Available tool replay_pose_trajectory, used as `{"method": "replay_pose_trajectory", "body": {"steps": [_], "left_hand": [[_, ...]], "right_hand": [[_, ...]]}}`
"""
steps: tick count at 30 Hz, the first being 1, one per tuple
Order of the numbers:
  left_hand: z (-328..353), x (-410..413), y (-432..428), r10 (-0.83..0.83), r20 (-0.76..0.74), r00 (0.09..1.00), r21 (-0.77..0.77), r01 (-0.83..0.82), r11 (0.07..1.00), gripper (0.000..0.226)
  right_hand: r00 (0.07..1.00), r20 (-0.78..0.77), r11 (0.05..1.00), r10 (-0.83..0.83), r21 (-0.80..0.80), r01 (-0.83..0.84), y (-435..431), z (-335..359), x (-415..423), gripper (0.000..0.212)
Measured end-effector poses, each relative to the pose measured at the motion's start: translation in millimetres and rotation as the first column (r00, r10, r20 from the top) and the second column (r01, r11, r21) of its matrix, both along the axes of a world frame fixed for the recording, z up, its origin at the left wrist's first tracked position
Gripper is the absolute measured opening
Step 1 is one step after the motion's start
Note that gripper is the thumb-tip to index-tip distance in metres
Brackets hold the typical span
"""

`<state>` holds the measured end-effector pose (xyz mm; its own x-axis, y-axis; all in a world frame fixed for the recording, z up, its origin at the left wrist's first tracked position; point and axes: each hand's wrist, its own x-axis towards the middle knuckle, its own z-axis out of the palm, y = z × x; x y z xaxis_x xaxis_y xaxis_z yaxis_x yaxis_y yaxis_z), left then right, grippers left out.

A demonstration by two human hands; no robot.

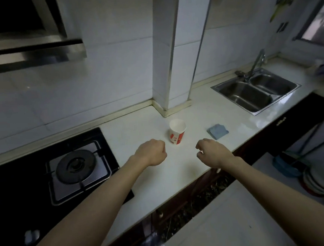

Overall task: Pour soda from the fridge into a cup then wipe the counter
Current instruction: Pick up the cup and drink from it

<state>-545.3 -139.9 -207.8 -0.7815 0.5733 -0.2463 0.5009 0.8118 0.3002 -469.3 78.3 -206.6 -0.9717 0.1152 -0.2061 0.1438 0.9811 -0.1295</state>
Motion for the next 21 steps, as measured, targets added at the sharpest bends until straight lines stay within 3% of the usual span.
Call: {"method": "replay_pose_trajectory", "body": {"steps": [10,15,18,21], "left_hand": [[-38,-71,56,0.05,0.112,0.993,-0.062,-0.043,0.997,0.024],[-53,-99,80,0.173,0.198,0.965,-0.018,-0.172,0.985,0.031],[-62,-114,92,0.306,0.324,0.895,0.079,-0.348,0.934,0.044],[-73,-119,100,0.447,0.546,0.708,0.172,-0.617,0.768,0.056]], "right_hand": [[0.995,0.102,0.997,-0.018,-0.067,0.025,43,-28,-78,0.035],[0.993,0.112,0.993,0.049,-0.108,-0.037,62,-42,-127,0.046],[0.993,0.062,0.981,0.105,-0.169,-0.093,66,-54,-160,0.072],[0.987,0.032,0.958,0.157,-0.247,-0.145,68,-71,-185,0.102]]}}
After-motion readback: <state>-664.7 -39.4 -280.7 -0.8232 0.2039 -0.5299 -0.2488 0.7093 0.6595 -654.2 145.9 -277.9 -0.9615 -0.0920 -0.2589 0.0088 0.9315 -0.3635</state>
